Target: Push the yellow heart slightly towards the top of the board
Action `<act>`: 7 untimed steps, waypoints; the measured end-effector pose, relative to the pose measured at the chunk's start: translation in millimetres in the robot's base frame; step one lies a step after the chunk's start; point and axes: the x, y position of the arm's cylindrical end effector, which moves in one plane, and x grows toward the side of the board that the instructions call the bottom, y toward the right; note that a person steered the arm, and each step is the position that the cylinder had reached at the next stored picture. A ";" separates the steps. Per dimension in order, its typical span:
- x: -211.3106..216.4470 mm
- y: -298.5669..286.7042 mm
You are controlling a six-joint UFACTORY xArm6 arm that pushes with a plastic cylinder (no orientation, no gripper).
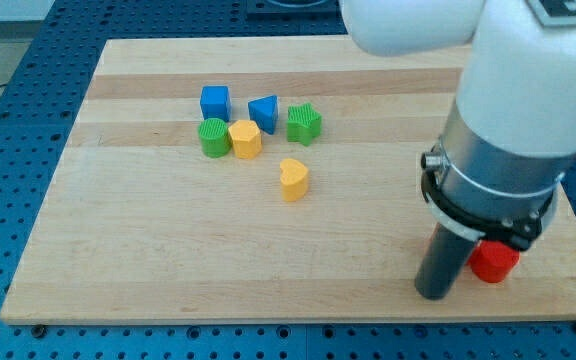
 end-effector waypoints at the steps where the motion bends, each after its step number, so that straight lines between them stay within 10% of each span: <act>1: 1.0 -58.8; 7: -170.6 -114.3</act>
